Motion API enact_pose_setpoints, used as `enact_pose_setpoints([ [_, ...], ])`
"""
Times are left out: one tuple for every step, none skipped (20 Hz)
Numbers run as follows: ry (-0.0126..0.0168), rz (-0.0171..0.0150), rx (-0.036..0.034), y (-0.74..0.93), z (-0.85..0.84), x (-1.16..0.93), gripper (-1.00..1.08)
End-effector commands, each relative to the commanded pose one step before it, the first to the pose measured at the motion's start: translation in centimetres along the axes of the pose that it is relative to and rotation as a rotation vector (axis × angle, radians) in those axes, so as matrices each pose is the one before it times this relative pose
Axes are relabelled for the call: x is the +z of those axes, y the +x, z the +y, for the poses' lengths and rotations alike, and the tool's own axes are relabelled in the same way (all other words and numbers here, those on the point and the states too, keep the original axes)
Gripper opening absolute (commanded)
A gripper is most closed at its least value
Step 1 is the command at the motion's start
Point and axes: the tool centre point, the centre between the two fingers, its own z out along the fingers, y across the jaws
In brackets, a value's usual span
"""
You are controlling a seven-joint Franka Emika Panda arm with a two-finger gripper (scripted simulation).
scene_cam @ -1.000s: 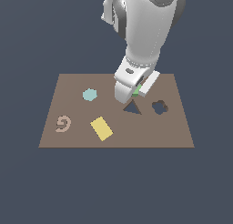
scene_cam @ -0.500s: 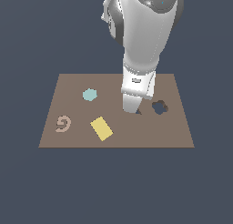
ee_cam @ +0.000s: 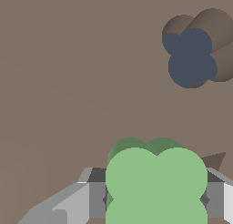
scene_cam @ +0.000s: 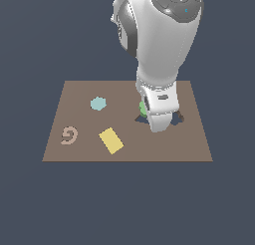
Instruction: Insert a designated object into the corresponding slot on a board.
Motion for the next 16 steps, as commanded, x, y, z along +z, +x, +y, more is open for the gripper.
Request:
enact_pose_setpoints([
  [-0.00065,0.00003,-0.10637,0.150,0.661,-0.063,-1.00],
  [-0.00006,0.00006,-0.04170,0.053,0.256,-0.015,-1.00],
  [-0.00006,0.00006,-0.04181,0.054,0.257,-0.015,-1.00],
  [-0.00006,0.00006,-0.04191,0.054,0.258,-0.015,-1.00],
  [-0.00005,0.00006,-0.04201,0.055,0.259,-0.015,-1.00],
  [-0.00005,0.00006,-0.04211,0.055,0.259,-0.015,-1.00],
  [-0.00005,0.00006,-0.04222,0.056,0.260,-0.015,-1.00],
  [-0.00004,0.00006,-0.04232,0.057,0.261,-0.015,-1.00],
  [-0.00004,0.00006,-0.04242,0.057,0.262,-0.014,-1.00],
  [-0.00004,0.00006,-0.04252,0.058,0.262,-0.014,-1.00],
  [-0.00003,0.00006,-0.04262,0.059,0.263,-0.014,-1.00],
  [-0.00003,0.00006,-0.04272,0.060,0.264,-0.014,-1.00],
  [-0.00003,0.00006,-0.04282,0.060,0.265,-0.014,-1.00],
  [-0.00002,0.00007,-0.04293,0.061,0.266,-0.014,-1.00],
  [-0.00002,0.00007,-0.04302,0.062,0.266,-0.014,-1.00],
  [-0.00002,0.00007,-0.04313,0.063,0.267,-0.014,-1.00],
])
